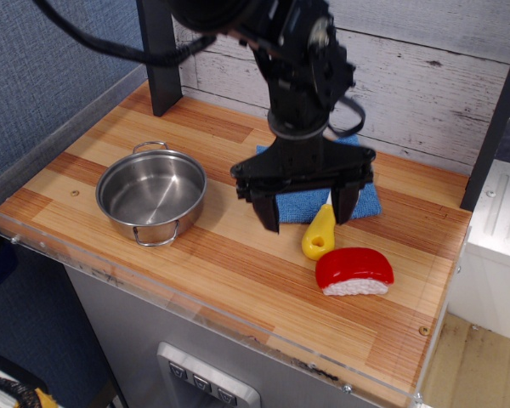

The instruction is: Put the knife behind the pot and to the left of the blue towel.

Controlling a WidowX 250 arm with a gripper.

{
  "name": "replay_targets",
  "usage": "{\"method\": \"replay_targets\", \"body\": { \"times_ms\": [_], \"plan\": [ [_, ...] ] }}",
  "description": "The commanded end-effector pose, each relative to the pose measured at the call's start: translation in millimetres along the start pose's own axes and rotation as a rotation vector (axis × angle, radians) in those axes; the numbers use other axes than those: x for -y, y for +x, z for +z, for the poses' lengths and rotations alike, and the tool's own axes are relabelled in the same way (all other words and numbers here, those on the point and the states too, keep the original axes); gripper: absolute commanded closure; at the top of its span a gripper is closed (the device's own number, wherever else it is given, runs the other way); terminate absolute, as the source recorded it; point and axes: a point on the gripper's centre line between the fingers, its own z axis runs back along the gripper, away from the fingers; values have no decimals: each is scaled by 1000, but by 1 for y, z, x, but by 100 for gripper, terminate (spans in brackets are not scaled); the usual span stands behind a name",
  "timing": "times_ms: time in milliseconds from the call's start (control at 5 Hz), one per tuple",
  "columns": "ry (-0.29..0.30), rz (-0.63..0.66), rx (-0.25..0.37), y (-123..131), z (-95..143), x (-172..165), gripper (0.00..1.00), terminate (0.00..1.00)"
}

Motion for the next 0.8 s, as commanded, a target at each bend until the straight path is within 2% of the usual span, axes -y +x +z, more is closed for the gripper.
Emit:
{"method": "replay_targets", "body": {
  "times_ms": [0,400,600],
  "plan": [
    [-20,-24,2,2,-15,15,0,0],
    [-31,-24,-30,4,-32,25,0,0],
    [-27,-28,-41,3,-37,25,100,0]
  ]
}}
